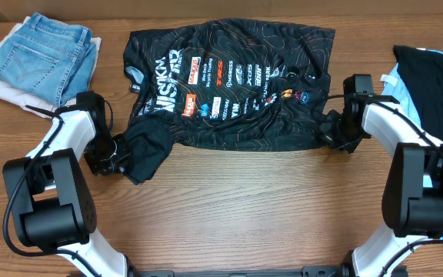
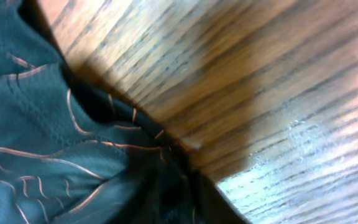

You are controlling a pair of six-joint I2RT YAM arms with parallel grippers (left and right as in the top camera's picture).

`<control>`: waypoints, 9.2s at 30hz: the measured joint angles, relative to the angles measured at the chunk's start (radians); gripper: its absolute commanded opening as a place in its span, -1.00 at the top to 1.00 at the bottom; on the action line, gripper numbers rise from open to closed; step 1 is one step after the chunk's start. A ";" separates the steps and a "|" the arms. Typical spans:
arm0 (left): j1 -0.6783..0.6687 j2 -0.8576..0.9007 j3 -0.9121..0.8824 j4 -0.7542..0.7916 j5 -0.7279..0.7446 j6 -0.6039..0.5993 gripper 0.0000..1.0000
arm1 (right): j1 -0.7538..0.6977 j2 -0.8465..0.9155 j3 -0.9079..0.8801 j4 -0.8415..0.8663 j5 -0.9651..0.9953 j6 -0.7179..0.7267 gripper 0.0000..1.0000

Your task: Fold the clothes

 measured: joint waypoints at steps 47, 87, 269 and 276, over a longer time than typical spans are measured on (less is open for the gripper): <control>0.000 -0.474 -0.008 -0.445 -0.013 0.011 0.91 | 0.000 -0.420 0.068 -0.507 0.150 0.179 0.92; 0.000 -0.201 -0.013 -0.301 -0.052 0.034 -0.25 | 0.000 -0.455 0.068 -0.476 0.156 0.180 0.92; -0.172 0.136 0.179 0.012 0.205 0.031 0.91 | -0.003 0.085 0.134 -0.102 0.148 0.051 0.86; -0.164 0.119 0.145 0.043 0.216 0.031 0.92 | -0.004 0.084 0.132 -0.141 0.146 0.058 0.92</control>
